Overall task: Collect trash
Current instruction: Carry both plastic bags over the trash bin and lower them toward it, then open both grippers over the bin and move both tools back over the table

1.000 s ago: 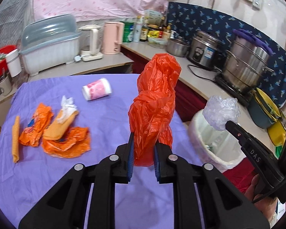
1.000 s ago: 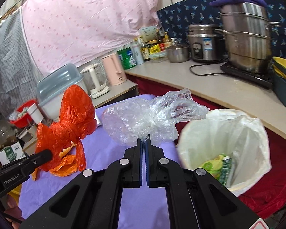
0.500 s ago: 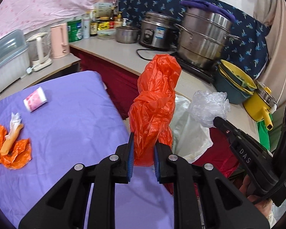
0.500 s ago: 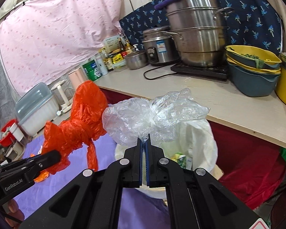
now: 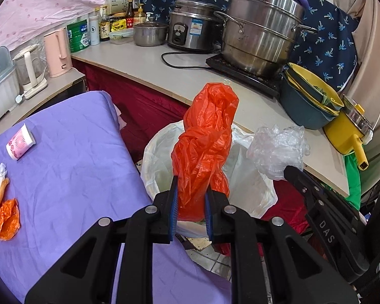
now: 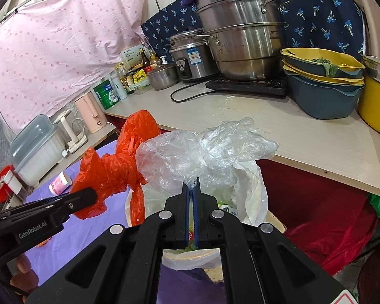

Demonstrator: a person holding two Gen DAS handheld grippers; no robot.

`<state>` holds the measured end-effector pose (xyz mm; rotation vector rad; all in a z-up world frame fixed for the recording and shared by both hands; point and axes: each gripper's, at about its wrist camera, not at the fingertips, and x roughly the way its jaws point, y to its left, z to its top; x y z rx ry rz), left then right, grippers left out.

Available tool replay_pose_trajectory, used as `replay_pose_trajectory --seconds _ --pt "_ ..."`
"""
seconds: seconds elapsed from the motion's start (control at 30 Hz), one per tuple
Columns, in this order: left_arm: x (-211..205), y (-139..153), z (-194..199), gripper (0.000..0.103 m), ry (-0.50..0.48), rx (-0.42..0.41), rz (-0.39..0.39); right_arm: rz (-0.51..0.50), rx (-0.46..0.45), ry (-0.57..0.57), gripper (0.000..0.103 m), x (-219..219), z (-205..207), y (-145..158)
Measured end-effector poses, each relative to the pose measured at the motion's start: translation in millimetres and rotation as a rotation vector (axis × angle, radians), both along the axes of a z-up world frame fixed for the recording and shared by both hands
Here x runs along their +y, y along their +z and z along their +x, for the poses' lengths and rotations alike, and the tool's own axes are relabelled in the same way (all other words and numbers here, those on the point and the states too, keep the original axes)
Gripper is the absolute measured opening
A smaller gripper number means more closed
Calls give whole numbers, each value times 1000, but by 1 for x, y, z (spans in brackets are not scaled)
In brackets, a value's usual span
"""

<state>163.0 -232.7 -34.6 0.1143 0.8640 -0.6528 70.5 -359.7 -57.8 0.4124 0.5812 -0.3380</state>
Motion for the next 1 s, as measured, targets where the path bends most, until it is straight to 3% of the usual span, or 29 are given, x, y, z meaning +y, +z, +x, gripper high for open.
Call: replay_pose_trajectory --seconds 0.27,0.37,0.43,0.6,0.67,0.73,0.8,1.0 --pt "-6 -4 12 23 9 2 -14 1 10 2 3 0 10 -4" --pt "-3 0 15 37 24 -19 -27 7 14 9 3 0 15 -6" --pt "0 2 17 53 40 -27 -37 7 18 15 4 1 19 -7" --pt "12 8 24 57 77 -34 -56 -9 19 27 10 3 28 -7" --pt "18 9 26 61 94 -39 -63 -13 17 32 15 5 31 -7" --pt "26 11 28 65 119 -48 -69 -19 4 25 36 8 31 -4" --pt "32 12 30 65 134 -52 -69 -26 -11 21 47 10 30 -2" --pt "48 14 32 65 167 -52 -79 -37 -22 32 49 20 31 7"
